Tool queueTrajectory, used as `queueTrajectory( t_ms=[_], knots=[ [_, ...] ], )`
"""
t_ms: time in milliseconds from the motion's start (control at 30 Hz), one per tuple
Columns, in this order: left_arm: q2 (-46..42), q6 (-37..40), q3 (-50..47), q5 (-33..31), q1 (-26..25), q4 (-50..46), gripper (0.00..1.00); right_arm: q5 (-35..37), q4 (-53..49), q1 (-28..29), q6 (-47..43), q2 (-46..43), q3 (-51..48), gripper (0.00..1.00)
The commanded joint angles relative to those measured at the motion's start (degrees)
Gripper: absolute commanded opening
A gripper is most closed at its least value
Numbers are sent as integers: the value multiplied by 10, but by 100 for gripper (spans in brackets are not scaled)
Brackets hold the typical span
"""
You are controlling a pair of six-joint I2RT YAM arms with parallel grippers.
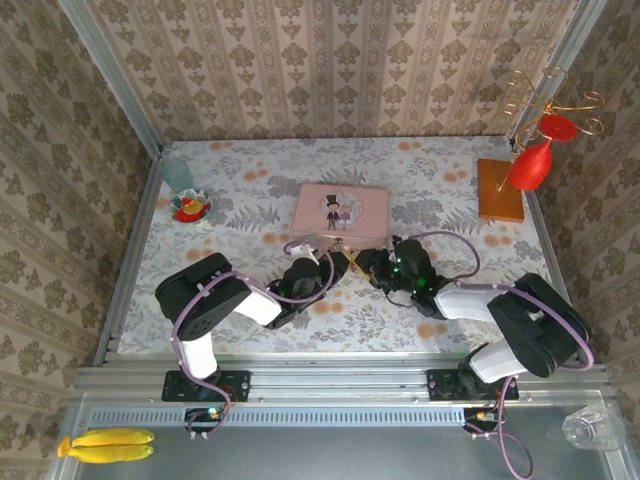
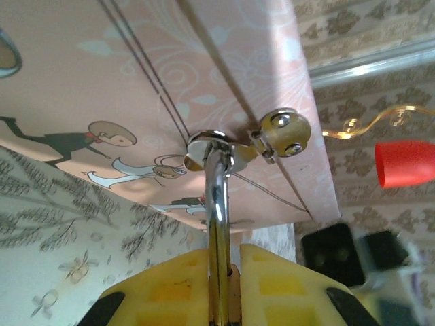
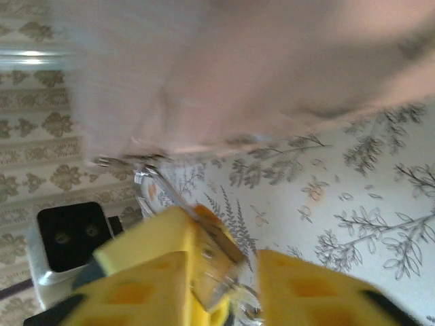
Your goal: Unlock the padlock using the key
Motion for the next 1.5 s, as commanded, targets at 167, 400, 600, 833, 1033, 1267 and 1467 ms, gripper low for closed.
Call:
queueTrajectory(
  t_ms=[167,400,600,833,1033,1267,1467],
  knots=[
    [4,56,-17,77,34,22,0,44,-206,-17,-195,-139,13,53],
    [5,61,15,91,33,-54,0,44,-138,-5,-319,-238,-54,53],
    [-59,96,19,62,26,-195,0,24,-77,48,-486,-288,-94,58],
    [-91,133,52,51,14,-277,0,79,-34,141,-682,-276,-127,61],
    [-72,112,66,67,12,-261,0,196,71,199,-744,-196,-145,60],
    [-88,112,57,69,18,-244,0,253,89,221,-763,-124,-126,56],
    [-93,98,42,71,12,-212,0,303,104,223,-750,-56,-104,52]
  ],
)
